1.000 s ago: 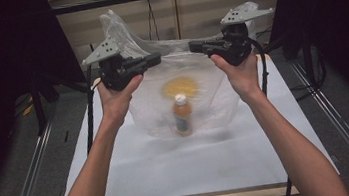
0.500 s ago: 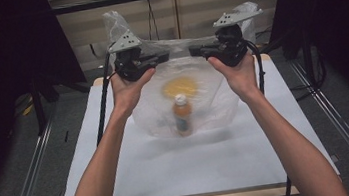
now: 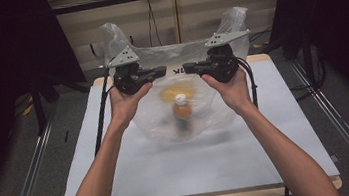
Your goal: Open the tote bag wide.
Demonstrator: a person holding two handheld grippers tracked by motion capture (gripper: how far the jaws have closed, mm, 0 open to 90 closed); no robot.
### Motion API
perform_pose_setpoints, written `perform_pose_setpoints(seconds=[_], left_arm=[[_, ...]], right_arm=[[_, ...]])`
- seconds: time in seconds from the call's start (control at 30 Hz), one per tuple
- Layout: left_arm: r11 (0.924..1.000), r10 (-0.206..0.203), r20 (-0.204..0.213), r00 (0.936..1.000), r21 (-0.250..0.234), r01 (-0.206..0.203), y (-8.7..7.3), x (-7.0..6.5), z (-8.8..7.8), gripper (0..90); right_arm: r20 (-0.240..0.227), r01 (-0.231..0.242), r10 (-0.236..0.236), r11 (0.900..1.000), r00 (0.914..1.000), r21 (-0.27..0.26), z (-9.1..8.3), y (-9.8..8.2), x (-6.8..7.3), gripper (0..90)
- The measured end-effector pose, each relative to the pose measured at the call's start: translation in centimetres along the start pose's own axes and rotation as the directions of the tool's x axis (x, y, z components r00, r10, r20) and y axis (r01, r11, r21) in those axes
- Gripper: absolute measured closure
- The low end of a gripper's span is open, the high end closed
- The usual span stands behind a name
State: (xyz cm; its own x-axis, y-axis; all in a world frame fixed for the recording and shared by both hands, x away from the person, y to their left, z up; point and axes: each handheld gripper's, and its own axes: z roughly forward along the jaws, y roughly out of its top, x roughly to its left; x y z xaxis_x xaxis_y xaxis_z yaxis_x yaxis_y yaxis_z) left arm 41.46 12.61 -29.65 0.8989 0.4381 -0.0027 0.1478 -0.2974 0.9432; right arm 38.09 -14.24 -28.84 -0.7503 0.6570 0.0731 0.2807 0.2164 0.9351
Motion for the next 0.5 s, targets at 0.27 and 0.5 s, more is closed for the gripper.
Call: perform_pose_setpoints(seconds=[0.27, 0.5], left_arm=[[0.9993, -0.018, 0.009, 0.9998, 0.033, 0.018, -2.6, -0.1, 0.5, 90.0], [0.9972, -0.033, 0.016, 0.9993, 0.067, 0.032, -4.4, -0.4, 1.0, 90.0]], right_arm=[[0.001, -0.039, 0.039, 0.999, 0.9992, 0.01, 0.3, -2.3, -0.6, 90.0], [0.029, -0.052, 0.052, 0.998, 0.9982, 0.022, 0.2, -4.1, -1.0, 90.0]])
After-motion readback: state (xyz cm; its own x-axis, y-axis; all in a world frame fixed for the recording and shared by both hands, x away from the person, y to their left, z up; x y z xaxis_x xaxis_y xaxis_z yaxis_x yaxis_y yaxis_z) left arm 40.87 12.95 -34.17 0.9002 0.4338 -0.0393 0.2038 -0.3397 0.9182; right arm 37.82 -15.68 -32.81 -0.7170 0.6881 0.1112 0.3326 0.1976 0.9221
